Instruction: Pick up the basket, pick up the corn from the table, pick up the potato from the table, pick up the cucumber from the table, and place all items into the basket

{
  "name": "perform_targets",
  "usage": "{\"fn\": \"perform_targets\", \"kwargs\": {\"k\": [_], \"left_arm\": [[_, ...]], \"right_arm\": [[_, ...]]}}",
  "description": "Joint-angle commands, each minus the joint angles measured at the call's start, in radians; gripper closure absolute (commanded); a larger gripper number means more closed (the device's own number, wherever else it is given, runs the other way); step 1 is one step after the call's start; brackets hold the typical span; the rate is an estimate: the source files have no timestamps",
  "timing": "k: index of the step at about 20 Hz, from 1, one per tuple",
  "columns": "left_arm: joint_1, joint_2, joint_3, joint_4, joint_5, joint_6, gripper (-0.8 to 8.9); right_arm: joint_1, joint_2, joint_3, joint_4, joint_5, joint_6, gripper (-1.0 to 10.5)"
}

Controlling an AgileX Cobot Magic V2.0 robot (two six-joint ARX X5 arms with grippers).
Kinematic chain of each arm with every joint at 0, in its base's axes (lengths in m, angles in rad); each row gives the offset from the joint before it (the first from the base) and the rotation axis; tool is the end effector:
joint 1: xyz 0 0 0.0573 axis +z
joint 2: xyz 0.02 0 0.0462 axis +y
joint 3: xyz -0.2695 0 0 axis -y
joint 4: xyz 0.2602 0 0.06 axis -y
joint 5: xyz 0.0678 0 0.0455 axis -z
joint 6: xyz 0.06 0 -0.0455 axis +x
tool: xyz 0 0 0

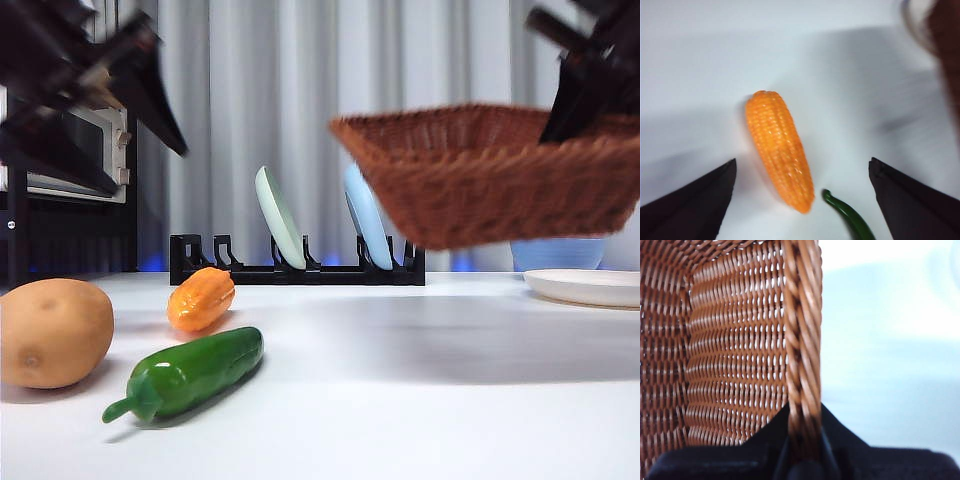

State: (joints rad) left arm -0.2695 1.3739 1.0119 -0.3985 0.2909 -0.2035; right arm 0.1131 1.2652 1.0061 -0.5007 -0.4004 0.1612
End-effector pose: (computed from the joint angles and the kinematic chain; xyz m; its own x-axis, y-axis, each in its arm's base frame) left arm 0.3064 -0.1025 0.2454 0.5926 -0.4613 -0.6603 0.3117 0.8873 -0.3400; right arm 0.2905 0.0565 0.2671 0.6194 0.4626 -0.6343 -0.2699 0.8842 0.3814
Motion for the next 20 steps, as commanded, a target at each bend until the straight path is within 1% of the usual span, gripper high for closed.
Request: {"fn": "perform_targets", "kwargs": {"k": [1,5,7,11,13,14,15,17,19,20], "left_arm": [[-0.042,0.128,0.077,-0.035,-0.064,-0.005,3.68],[-0.092,0.320,0.182,-0.053,-0.111,-0.005,3.69],[-0.111,0.382,0.195,-0.039,-0.148,-0.005,3.69],[-0.123,0.458,0.195,-0.037,-0.161,-0.004,3.71],[-0.123,0.465,0.195,-0.034,-0.174,-0.002,4.02],[-0.124,0.465,0.195,-0.031,-0.186,0.010,5.47],[-0.124,0.464,0.195,-0.029,-0.185,0.045,7.82],[-0.123,0.459,0.206,-0.046,-0.183,0.060,8.21],[-0.124,0.405,0.229,-0.103,-0.184,0.062,8.21],[-0.125,0.355,0.241,-0.132,-0.184,0.076,8.21]], "right_arm": [[-0.003,-0.067,0.011,-0.005,-0.009,0.014,9.6],[-0.003,-0.147,0.011,-0.035,-0.009,0.014,9.6],[-0.003,-0.163,0.011,-0.048,-0.009,0.014,9.6],[-0.003,-0.166,0.011,-0.069,-0.009,0.014,9.6],[-0.003,-0.166,0.011,-0.069,-0.009,0.014,9.6],[-0.003,-0.166,0.011,-0.069,-0.009,0.014,9.6],[-0.003,-0.166,0.011,-0.069,-0.008,0.014,9.6],[-0.002,-0.166,0.011,-0.068,0.013,0.014,9.6],[-0.002,-0.162,0.011,-0.061,0.047,0.014,9.6],[-0.002,-0.155,0.011,-0.052,0.043,0.016,9.6]]}}
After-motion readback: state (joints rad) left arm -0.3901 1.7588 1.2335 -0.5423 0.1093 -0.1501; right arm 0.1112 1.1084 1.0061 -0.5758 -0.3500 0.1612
